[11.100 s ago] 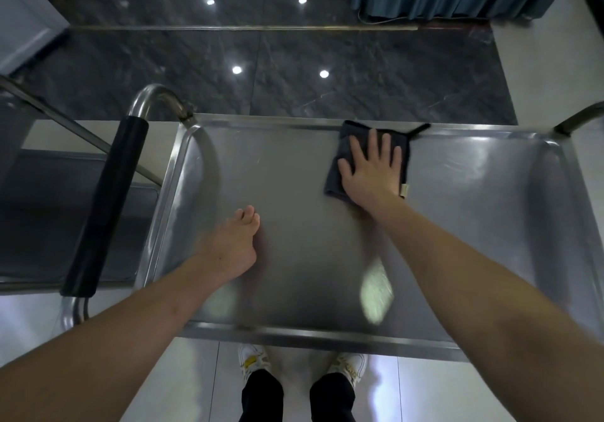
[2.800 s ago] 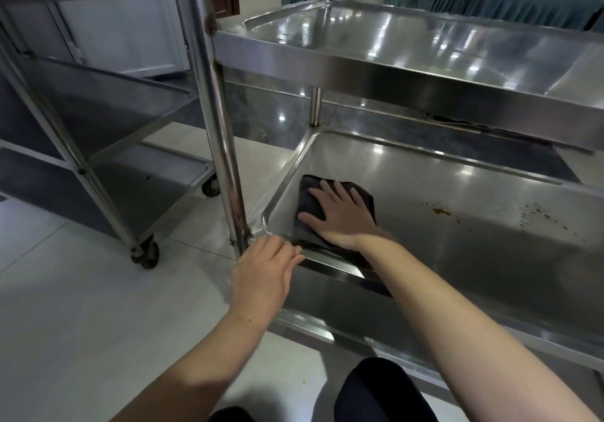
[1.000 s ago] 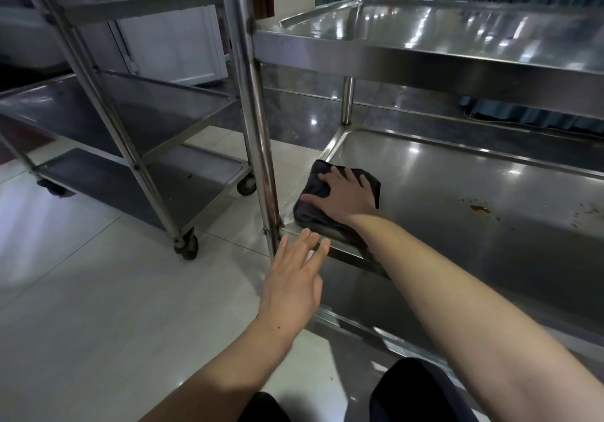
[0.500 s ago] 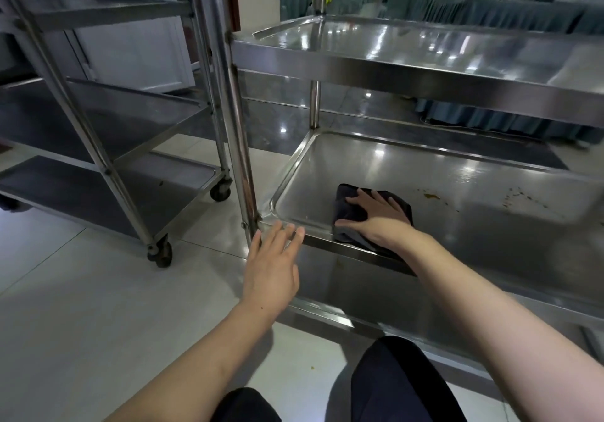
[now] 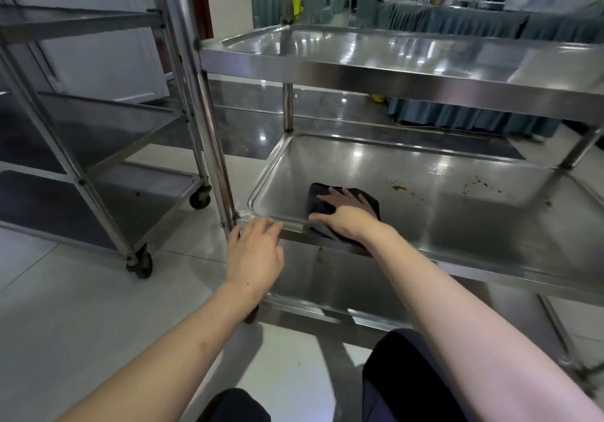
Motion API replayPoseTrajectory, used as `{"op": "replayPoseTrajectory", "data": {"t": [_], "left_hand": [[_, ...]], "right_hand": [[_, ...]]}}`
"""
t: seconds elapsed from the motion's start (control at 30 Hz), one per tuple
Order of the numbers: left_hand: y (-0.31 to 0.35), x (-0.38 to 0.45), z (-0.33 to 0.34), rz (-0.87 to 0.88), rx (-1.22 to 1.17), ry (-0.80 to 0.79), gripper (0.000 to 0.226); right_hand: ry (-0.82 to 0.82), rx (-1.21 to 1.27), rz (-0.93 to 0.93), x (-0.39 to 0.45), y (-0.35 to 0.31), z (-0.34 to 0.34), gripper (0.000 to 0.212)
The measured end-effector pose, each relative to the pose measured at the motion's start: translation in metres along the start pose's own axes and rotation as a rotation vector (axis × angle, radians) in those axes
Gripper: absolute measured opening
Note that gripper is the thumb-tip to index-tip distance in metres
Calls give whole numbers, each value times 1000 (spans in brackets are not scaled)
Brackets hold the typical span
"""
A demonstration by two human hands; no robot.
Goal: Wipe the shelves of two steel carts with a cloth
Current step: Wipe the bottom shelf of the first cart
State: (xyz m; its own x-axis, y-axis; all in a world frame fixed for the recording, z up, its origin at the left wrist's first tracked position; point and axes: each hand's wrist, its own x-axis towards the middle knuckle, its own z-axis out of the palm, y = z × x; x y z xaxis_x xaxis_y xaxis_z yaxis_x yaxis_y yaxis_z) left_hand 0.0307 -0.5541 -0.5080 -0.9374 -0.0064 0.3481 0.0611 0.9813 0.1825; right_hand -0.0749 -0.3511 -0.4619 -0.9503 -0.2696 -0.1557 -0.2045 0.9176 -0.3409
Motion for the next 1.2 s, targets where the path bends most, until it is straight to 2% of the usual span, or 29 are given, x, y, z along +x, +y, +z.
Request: {"op": "replayPoseTrajectory", "data": {"t": [0.1, 0.2, 0.37, 0.63, 0.7, 0.8, 0.83, 0.97, 1.07, 1.2], "left_hand": [[8, 9, 5, -35, -34, 49, 41], [32, 27, 8, 44, -76, 96, 37], [92, 80, 19, 155, -85, 33, 39], [107, 119, 69, 98, -120, 108, 18], [104, 123, 79, 114, -96, 98, 22], [103, 125, 83, 49, -174, 120, 11], [102, 125, 83, 49, -171, 102, 14], [96, 122, 82, 177, -46, 31, 51], [96, 121, 74, 232, 16, 44, 48], [97, 124, 72, 248, 102, 2, 52]], "right_hand": [[17, 3, 26, -21, 38, -8, 70], [28, -45, 51, -41, 77, -17, 67], [16, -120, 74, -58, 120, -22, 64], [-31, -224, 35, -51, 116, -13, 64], [-34, -243, -1, -38, 111, -11, 64], [-17, -250, -37, -1, 101, -10, 64], [-6, -253, -45, 14, 97, -11, 64], [38, -249, -66, 74, 88, -21, 63], [67, -235, -4, 95, 108, -33, 63], [129, -233, 167, 81, 169, -50, 59]]}}
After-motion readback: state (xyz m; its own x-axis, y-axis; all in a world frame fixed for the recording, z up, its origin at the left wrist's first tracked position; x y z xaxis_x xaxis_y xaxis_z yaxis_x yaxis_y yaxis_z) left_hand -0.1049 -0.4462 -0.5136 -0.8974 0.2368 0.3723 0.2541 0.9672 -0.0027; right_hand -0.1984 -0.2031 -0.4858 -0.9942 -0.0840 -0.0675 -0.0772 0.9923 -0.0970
